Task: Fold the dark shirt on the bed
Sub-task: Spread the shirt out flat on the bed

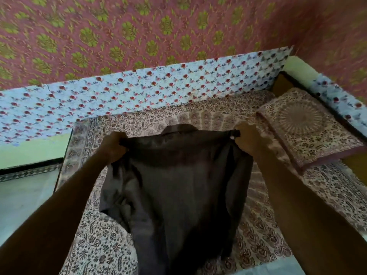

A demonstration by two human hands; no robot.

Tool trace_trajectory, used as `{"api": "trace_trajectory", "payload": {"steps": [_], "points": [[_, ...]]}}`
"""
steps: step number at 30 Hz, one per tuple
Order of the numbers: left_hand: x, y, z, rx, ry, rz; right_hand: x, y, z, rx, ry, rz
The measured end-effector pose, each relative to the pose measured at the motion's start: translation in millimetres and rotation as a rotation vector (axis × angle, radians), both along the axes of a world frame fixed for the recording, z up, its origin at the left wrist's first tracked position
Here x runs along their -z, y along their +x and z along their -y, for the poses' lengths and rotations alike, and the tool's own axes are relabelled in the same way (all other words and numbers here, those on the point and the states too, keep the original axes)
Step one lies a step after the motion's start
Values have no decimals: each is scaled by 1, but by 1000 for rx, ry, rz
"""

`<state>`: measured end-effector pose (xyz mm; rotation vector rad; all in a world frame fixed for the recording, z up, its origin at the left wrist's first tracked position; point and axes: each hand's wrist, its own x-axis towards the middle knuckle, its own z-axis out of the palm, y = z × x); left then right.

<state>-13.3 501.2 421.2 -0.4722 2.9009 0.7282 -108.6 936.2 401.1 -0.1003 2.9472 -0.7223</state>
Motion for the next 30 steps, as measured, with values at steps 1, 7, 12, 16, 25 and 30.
{"api": "trace_trajectory", "payload": {"steps": [1,7,12,16,25,30], "points": [[22,-13,-3,-47,-3,2,17,-17,3,-19,12,34],[134,-90,-19,-207,187,-129,121,-117,21,-66,-49,149],[233,-152,-5,-220,306,-71,203,-184,39,-124,-55,122],[285,-202,13,-94,186,-196,271,-237,57,-182,-40,-54],[399,-273,8,-200,-177,-127,395,-323,120,-33,68,-179],[472,-273,-14,-108,-273,176,455,-311,134,-166,400,90]]}}
